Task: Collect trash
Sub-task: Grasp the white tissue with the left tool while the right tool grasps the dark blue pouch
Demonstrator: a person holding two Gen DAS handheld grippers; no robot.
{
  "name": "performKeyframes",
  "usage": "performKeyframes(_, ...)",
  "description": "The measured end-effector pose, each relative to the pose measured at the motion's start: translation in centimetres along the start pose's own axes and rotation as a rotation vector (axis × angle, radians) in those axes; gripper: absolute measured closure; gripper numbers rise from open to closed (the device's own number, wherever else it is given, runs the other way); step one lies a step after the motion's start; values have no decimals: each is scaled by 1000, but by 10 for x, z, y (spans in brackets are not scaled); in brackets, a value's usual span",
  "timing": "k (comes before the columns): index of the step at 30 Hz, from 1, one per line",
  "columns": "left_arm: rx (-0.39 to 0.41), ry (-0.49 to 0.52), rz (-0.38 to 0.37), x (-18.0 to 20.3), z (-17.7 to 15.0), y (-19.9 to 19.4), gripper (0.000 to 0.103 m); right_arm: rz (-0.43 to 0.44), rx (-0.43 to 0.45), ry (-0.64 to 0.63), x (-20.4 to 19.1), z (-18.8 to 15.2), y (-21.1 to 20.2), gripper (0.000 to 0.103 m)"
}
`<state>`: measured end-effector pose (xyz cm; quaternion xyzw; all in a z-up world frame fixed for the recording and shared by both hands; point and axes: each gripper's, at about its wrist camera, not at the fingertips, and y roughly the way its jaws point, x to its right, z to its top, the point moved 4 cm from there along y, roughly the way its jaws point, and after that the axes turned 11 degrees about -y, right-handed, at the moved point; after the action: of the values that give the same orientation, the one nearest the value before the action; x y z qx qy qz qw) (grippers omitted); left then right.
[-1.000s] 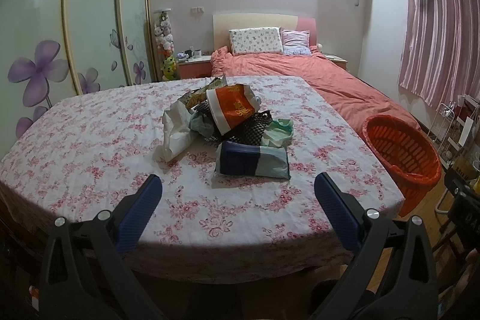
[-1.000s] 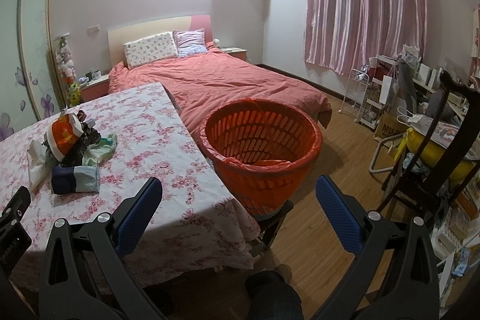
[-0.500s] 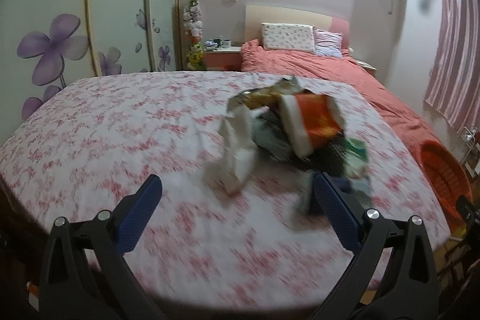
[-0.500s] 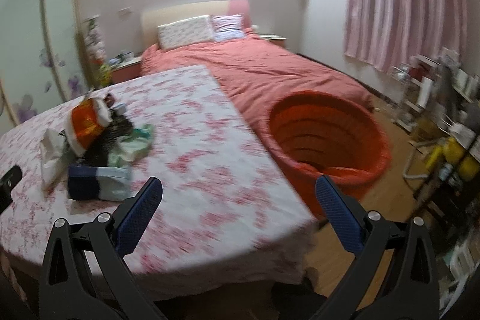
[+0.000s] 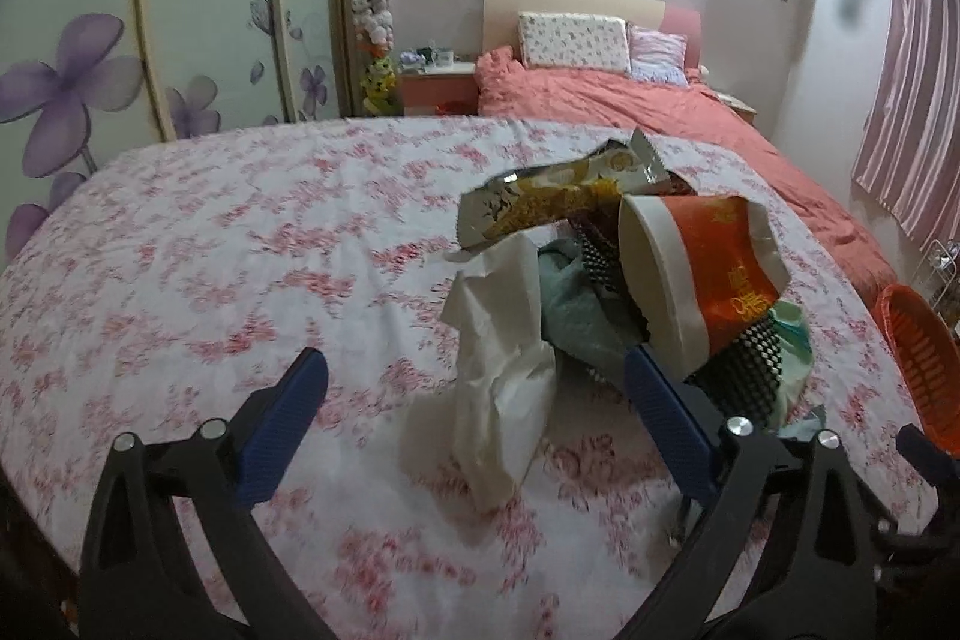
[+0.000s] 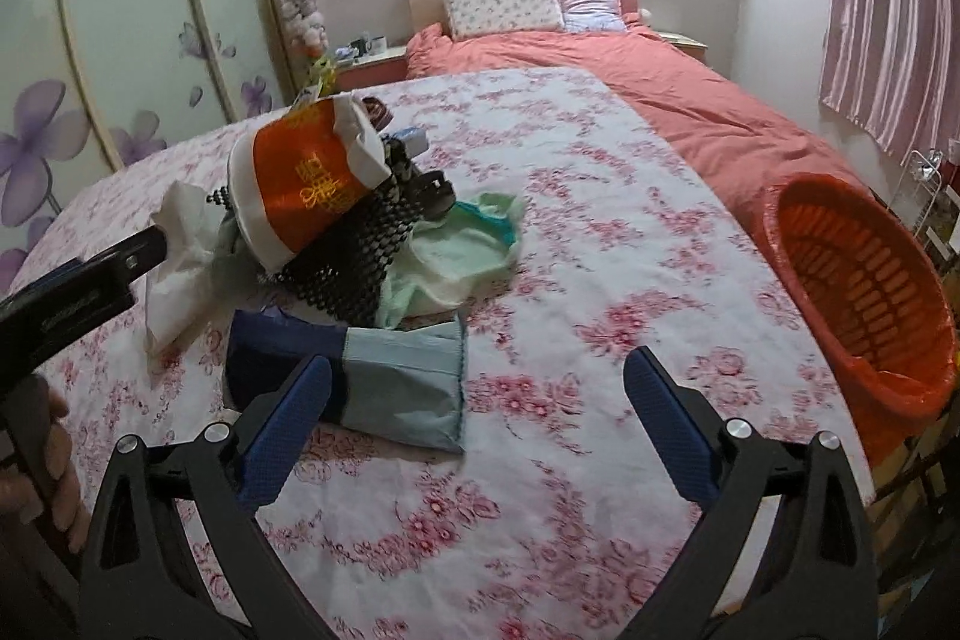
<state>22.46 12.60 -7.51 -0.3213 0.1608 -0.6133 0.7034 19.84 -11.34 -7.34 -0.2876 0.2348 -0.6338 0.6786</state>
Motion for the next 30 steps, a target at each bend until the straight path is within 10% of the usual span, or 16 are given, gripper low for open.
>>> performKeyframes(7, -106, -7, -9, 1, -4, 37, 34, 20, -1, -7, -7, 6, 3, 6)
performKeyframes(11, -131, -17, -14, -9, -3, 46, 65, 53, 0, -42, -25, 12, 10, 6)
performKeyframes(22, -89, -30, 41, -43, 8, 38, 67, 73, -54, -145, -64, 9, 27, 6)
performKeyframes(30, -107, -41, 19, -45, 5, 41, 66, 8, -81, -122, -49, 10, 36, 73)
